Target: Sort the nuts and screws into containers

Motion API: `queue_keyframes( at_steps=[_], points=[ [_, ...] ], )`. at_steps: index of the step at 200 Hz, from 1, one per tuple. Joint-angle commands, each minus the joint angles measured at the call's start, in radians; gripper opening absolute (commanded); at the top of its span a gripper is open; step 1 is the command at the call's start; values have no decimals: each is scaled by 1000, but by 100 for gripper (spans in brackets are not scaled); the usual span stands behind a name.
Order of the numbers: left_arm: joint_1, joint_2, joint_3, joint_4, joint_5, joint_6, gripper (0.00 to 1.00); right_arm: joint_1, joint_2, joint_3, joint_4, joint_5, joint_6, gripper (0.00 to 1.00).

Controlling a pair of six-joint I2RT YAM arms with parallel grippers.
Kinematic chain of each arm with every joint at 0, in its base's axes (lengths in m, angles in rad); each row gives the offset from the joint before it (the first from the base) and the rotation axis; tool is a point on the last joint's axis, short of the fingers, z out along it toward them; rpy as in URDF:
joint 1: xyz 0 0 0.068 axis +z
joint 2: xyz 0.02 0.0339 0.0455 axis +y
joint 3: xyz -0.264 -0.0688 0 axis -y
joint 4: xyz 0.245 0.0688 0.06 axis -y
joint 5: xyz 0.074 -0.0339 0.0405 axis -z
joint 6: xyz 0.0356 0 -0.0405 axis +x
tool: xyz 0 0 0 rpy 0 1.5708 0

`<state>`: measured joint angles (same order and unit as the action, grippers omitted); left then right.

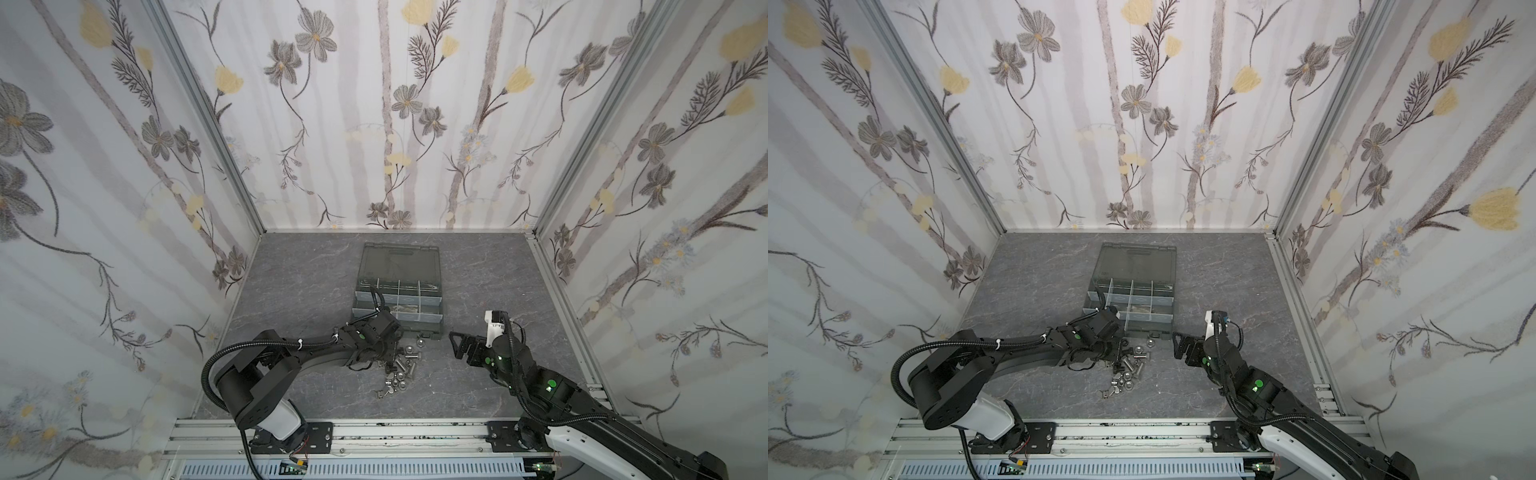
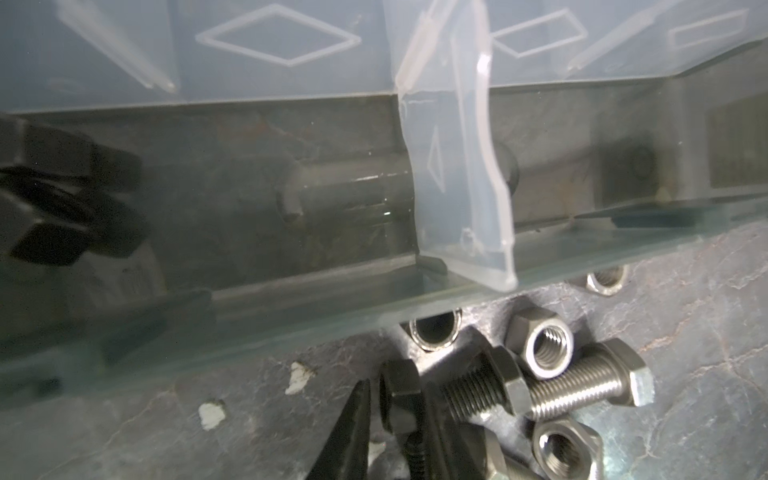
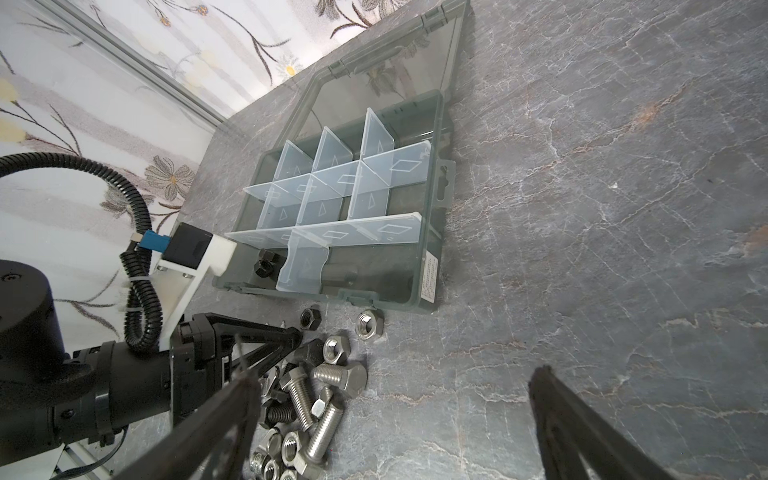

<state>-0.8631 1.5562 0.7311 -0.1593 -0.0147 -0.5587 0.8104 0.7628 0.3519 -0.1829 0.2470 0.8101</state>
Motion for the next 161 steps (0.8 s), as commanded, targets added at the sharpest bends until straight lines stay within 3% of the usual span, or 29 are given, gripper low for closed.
queue_keyframes(
  at_steps=[1, 65, 122, 161],
  points=[
    [-1, 9, 2, 12, -15, -16, 23, 2, 1, -2, 14, 23, 12, 100],
    [-2, -14, -17, 12, -13, -21, 18, 2, 0, -8, 17, 28, 14, 100],
    [4, -135, -7, 10, -16, -17, 18, 2, 1, -14, 26, 28, 13, 100],
    [51, -168, 39, 9, -38, 23, 19, 2, 3, -10, 28, 24, 12, 100]
  ],
)
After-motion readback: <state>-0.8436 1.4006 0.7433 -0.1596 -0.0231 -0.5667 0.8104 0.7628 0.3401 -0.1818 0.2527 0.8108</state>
